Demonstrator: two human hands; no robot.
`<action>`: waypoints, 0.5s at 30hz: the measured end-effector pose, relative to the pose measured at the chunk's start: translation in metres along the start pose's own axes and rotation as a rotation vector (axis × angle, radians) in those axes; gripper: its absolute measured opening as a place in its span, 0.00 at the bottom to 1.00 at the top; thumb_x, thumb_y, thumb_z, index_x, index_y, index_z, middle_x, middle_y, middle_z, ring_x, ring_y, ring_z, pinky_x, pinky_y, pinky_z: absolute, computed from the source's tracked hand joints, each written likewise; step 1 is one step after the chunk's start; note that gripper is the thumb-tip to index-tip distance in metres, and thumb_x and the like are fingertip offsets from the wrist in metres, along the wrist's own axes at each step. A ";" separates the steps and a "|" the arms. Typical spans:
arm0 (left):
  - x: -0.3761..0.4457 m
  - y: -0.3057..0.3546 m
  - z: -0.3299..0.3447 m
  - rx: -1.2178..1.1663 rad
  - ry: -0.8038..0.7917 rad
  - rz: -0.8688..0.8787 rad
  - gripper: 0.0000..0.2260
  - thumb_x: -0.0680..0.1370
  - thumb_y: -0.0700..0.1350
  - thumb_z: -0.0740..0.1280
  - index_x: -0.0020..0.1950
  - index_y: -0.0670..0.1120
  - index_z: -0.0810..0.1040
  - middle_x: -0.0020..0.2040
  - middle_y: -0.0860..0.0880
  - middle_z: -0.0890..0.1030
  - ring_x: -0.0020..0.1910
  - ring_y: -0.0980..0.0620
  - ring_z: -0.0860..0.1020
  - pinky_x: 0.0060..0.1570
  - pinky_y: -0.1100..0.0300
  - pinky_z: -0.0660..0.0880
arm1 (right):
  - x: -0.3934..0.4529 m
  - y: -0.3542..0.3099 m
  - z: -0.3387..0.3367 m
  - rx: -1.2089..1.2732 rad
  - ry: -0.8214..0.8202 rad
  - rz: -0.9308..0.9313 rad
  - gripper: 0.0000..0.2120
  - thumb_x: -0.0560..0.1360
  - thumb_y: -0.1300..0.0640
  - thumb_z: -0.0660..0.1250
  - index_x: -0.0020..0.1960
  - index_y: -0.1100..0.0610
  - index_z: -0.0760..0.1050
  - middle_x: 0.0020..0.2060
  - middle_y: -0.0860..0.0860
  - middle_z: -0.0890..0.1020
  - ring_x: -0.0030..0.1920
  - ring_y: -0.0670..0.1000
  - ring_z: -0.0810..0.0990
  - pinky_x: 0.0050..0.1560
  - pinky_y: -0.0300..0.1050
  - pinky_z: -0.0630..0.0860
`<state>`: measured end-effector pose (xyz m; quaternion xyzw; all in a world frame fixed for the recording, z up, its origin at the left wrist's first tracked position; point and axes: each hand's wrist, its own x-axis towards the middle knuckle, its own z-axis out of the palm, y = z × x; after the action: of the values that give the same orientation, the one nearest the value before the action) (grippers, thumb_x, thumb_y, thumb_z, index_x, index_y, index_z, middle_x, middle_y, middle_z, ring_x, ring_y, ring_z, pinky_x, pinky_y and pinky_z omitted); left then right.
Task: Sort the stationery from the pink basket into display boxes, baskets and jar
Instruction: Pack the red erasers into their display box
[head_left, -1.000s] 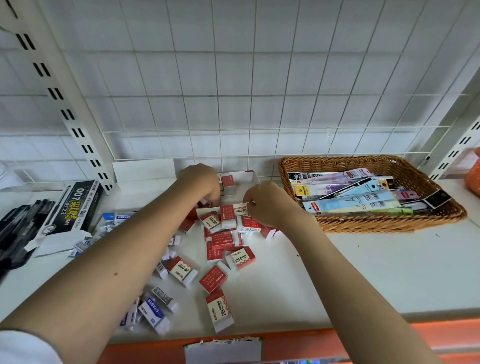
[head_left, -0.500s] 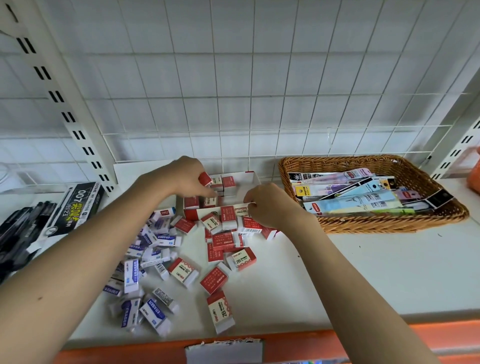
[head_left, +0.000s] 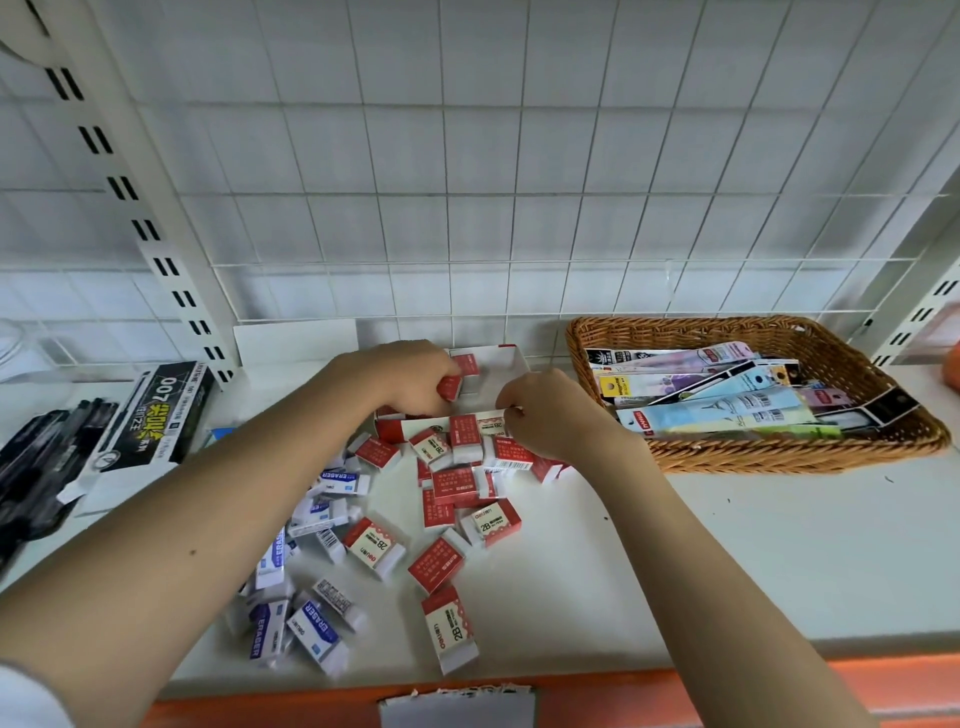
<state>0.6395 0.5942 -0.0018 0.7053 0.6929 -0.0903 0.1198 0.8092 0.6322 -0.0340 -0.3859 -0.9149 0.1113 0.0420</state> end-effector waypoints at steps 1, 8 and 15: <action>0.002 0.001 -0.003 0.011 -0.044 -0.011 0.11 0.75 0.49 0.66 0.35 0.52 0.68 0.38 0.50 0.74 0.38 0.51 0.73 0.33 0.60 0.66 | 0.000 0.000 0.000 0.001 0.002 0.004 0.15 0.77 0.60 0.56 0.58 0.55 0.78 0.56 0.55 0.80 0.51 0.55 0.79 0.46 0.44 0.78; 0.010 0.002 -0.004 0.100 0.004 -0.053 0.08 0.74 0.54 0.65 0.40 0.51 0.74 0.38 0.51 0.76 0.41 0.50 0.76 0.34 0.60 0.67 | 0.001 0.002 0.001 0.012 0.003 0.009 0.16 0.78 0.60 0.56 0.61 0.55 0.77 0.59 0.53 0.79 0.53 0.54 0.79 0.44 0.41 0.76; 0.011 0.002 0.012 0.071 0.199 -0.138 0.07 0.72 0.48 0.66 0.37 0.47 0.74 0.34 0.50 0.74 0.33 0.52 0.73 0.31 0.60 0.64 | 0.002 0.004 0.002 0.001 0.008 0.001 0.16 0.78 0.60 0.55 0.61 0.54 0.77 0.59 0.53 0.79 0.56 0.53 0.77 0.47 0.40 0.73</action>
<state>0.6423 0.6008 -0.0159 0.6651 0.7446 -0.0523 0.0186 0.8105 0.6357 -0.0364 -0.3867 -0.9145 0.1100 0.0459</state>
